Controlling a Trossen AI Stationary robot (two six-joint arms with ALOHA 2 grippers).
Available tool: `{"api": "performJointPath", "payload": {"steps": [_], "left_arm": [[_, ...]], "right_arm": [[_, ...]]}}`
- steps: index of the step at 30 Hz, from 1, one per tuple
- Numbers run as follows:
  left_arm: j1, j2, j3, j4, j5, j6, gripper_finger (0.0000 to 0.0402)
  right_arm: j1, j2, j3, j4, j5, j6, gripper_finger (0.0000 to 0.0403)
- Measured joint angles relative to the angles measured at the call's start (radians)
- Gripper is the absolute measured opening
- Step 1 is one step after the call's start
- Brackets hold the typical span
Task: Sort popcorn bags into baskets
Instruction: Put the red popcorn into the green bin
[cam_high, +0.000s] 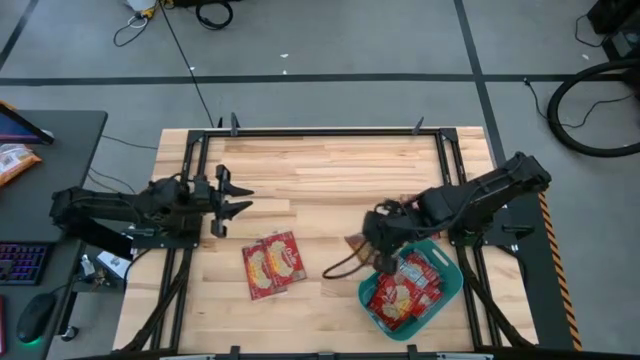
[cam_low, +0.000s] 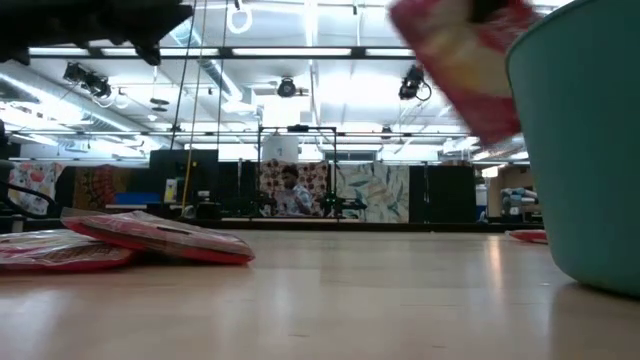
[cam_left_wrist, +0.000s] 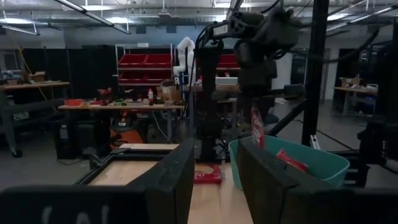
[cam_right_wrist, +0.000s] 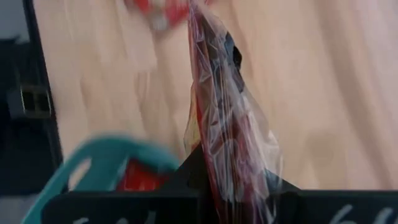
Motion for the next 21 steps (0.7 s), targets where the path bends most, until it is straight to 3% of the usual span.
{"api": "performJointPath", "payload": {"steps": [5, 9, 14, 21], "left_arm": [[-0.044, -0.091, 0.000, -0.080, 0.047, 0.013, 0.0125], [-0.079, -0.116, 0.000, -0.086, 0.138, 0.030, 0.0125], [-0.105, -0.116, 0.000, -0.086, 0.142, 0.031, 0.0125], [-0.107, -0.115, 0.000, -0.084, 0.074, 0.057, 0.0125]], "right_arm": [[0.073, -0.024, 0.002, -0.179, -0.078, 0.138, 0.0030], [0.124, -0.038, 0.003, -0.309, -0.159, 0.125, 0.0030], [0.151, -0.036, 0.002, -0.334, -0.308, 0.106, 0.0030], [0.181, -0.041, 0.052, -0.434, -0.208, 0.149, 0.0028]]}}
